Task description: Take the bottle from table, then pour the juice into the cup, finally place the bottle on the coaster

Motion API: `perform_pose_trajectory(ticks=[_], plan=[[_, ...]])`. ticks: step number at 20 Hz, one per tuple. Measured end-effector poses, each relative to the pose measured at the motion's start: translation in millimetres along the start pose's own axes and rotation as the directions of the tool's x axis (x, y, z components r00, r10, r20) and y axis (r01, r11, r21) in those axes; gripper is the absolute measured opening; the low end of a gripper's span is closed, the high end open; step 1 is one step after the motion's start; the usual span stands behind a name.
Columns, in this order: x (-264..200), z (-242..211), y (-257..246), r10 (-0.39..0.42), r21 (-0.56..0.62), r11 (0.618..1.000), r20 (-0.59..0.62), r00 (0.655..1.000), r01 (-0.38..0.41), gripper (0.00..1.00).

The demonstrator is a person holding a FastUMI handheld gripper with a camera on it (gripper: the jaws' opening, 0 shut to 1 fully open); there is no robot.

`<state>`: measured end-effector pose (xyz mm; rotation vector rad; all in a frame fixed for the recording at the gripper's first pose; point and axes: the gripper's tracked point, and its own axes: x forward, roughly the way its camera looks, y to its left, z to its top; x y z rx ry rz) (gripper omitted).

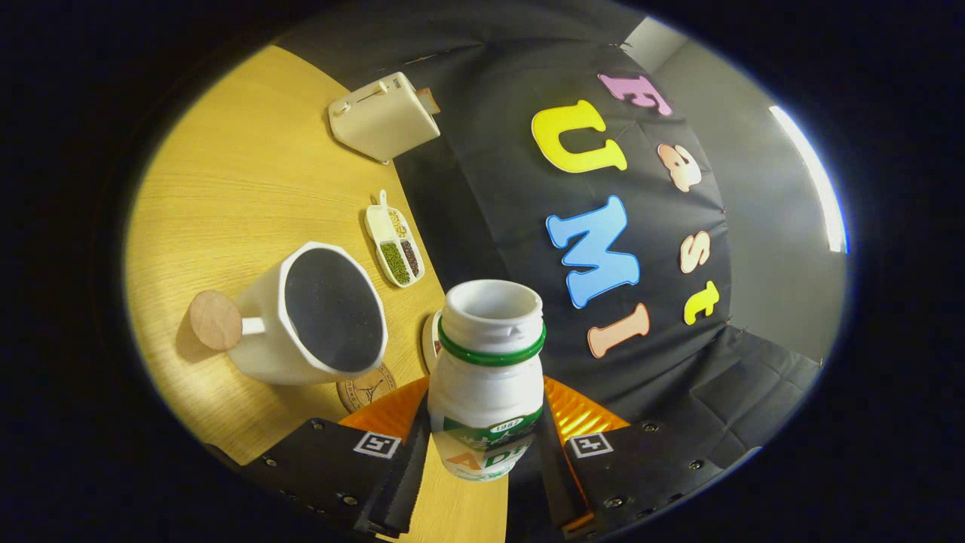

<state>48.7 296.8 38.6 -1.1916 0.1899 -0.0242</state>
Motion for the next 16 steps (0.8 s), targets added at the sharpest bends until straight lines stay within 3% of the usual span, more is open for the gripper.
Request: perform_pose_trajectory(ticks=[7,16], plan=[[4.3,-2.1,-4.5,-0.075,-0.175,0.982,0.006,0.997,0.075,0.66],[2.7,1.6,-13.8,-0.145,-0.319,0.935,0.053,0.988,0.154,0.66]])
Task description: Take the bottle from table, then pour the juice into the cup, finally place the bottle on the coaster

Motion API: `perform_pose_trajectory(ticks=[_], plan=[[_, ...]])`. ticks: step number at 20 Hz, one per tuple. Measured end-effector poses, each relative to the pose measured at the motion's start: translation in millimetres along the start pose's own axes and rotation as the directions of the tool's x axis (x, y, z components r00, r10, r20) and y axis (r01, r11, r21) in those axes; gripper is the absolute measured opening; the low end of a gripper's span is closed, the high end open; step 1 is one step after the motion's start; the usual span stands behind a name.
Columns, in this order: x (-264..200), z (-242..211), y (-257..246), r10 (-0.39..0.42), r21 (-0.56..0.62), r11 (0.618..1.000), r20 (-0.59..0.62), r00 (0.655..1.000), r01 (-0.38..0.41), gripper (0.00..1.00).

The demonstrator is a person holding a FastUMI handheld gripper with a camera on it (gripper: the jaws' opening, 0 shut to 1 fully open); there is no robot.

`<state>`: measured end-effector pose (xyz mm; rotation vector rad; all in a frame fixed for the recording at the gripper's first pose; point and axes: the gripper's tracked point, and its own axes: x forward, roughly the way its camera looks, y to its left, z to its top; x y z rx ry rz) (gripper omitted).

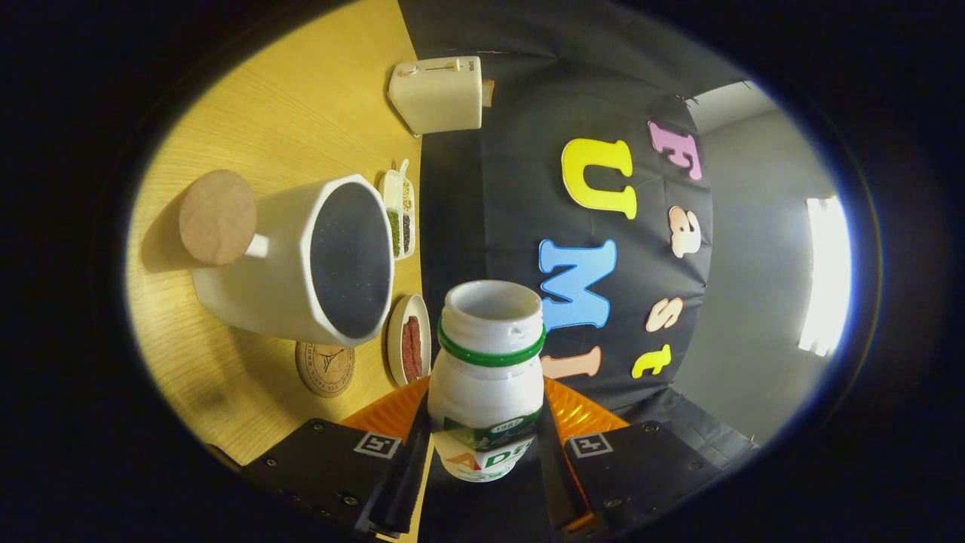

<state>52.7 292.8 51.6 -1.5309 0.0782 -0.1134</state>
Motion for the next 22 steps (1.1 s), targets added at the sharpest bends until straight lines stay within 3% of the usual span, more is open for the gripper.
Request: perform_pose_trajectory(ticks=[22], plan=[[5.1,21.9,-21.7,-0.119,-0.198,0.972,0.065,0.991,0.129,0.66]])
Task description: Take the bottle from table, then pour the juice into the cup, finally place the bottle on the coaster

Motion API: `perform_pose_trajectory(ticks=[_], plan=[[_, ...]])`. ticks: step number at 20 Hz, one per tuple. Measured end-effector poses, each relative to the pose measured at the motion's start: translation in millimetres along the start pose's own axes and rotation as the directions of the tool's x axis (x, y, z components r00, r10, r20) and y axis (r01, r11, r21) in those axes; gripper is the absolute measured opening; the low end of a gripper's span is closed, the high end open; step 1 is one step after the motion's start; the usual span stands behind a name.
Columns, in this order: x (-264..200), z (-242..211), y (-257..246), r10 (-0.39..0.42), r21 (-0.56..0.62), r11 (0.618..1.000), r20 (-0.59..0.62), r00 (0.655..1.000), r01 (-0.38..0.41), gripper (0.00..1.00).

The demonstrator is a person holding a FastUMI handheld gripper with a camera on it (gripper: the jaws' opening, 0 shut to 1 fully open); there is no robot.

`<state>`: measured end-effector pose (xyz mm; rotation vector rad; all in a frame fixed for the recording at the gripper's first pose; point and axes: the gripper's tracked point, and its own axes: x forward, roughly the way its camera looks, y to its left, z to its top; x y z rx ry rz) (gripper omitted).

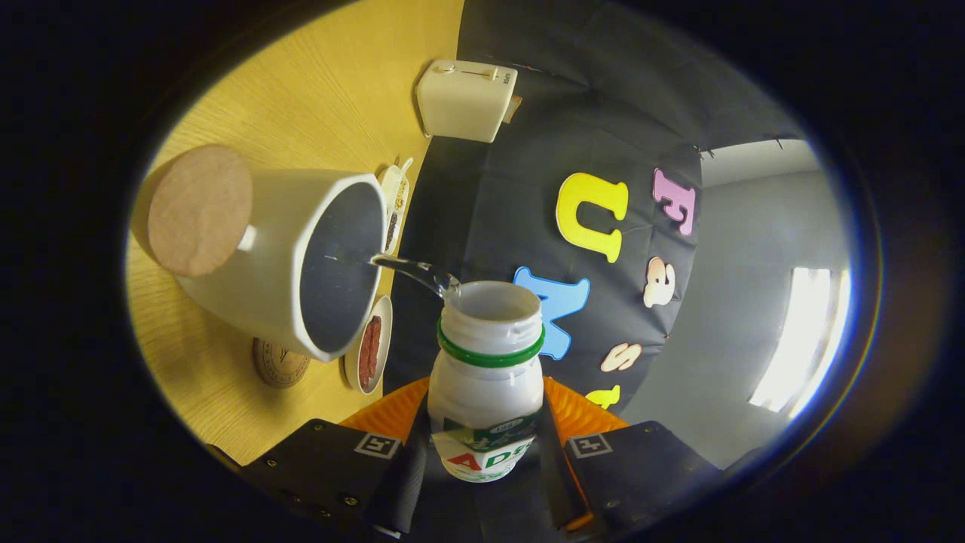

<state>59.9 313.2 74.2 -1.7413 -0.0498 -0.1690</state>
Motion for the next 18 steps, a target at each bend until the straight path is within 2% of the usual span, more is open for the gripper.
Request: perform_pose_trajectory(ticks=[18], plan=[[2.7,1.7,-6.7,-0.019,-0.035,0.999,0.005,1.0,0.019,0.66]])
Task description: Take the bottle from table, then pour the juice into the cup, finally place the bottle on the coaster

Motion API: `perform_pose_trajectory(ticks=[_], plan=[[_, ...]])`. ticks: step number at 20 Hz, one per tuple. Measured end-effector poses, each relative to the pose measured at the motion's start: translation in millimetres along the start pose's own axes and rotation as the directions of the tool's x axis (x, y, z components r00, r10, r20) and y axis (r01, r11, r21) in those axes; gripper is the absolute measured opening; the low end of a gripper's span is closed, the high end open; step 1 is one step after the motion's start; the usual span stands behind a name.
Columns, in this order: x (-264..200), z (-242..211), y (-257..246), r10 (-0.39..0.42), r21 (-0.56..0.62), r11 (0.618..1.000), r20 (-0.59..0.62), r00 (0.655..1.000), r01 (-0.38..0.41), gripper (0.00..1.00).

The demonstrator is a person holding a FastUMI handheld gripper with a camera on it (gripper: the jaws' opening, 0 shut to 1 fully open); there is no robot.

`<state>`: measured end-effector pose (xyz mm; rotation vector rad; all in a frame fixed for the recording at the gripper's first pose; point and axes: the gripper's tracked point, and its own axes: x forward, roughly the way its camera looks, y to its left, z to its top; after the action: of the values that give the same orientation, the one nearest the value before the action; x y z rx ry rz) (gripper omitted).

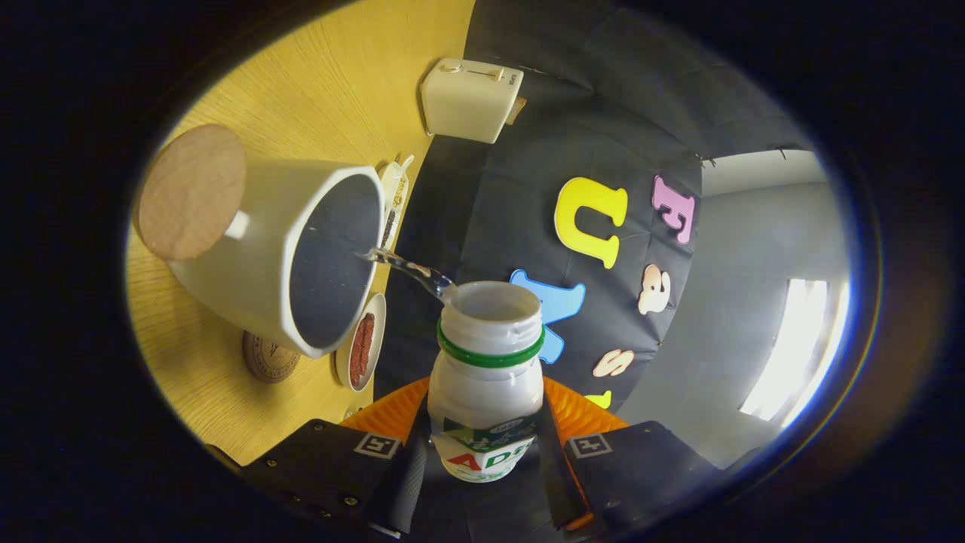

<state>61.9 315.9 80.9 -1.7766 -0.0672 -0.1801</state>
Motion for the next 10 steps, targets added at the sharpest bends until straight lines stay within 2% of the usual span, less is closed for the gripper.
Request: perform_pose_trajectory(ticks=[10], plan=[[1.2,0.3,-4.8,-0.006,-0.017,1.0,0.003,1.0,0.006,0.66]])
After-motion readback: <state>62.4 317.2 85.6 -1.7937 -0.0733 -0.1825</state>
